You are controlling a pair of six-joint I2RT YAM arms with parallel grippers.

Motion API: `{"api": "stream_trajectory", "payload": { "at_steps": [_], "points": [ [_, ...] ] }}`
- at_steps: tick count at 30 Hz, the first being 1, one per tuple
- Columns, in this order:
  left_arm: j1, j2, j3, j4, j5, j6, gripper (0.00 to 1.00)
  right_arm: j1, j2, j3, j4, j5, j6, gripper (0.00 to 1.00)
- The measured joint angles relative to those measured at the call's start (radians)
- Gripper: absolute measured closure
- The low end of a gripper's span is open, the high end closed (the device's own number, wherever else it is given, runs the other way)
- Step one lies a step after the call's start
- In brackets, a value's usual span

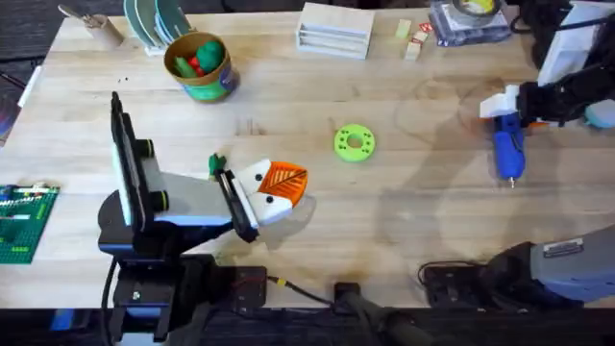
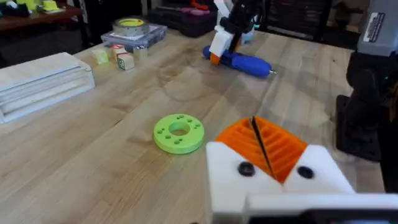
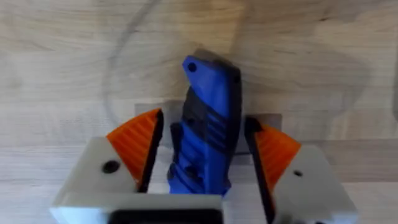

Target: Pick up the gripper from the table and insert it into the empty holder that is missing its gripper. Then pick up a screw, insert it into the mounting hole, and use the screwdriver to tighten it. Finally, clean up the table by picking up the vegetable and placing it into the bucket.

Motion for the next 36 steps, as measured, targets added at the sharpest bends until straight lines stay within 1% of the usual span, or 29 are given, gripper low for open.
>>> {"api": "stream_trajectory", "payload": {
  "at_steps": [8,10,15,17,32,36],
  "points": [
    [0.000,0.000,0.000,0.000,0.000,0.000,0.995,0.002,0.004,0.000,0.006,0.013,-0.018,0.463],
    [0.000,0.000,0.000,0.000,0.000,0.000,0.995,0.003,0.004,0.000,0.008,0.013,-0.019,0.529],
    [0.000,0.000,0.000,0.000,0.000,0.000,0.995,0.003,0.004,0.001,0.010,0.013,-0.023,0.657],
    [0.000,0.000,0.000,0.000,0.000,0.000,0.995,0.003,0.004,0.001,0.010,0.013,-0.023,0.688],
    [0.000,0.000,0.000,0.000,0.000,0.000,0.995,0.003,0.004,0.001,0.007,0.012,-0.018,0.715],
    [0.000,0.000,0.000,0.000,0.000,0.000,0.995,0.005,0.004,0.008,-0.016,0.006,-0.009,0.724]
  ]
}}
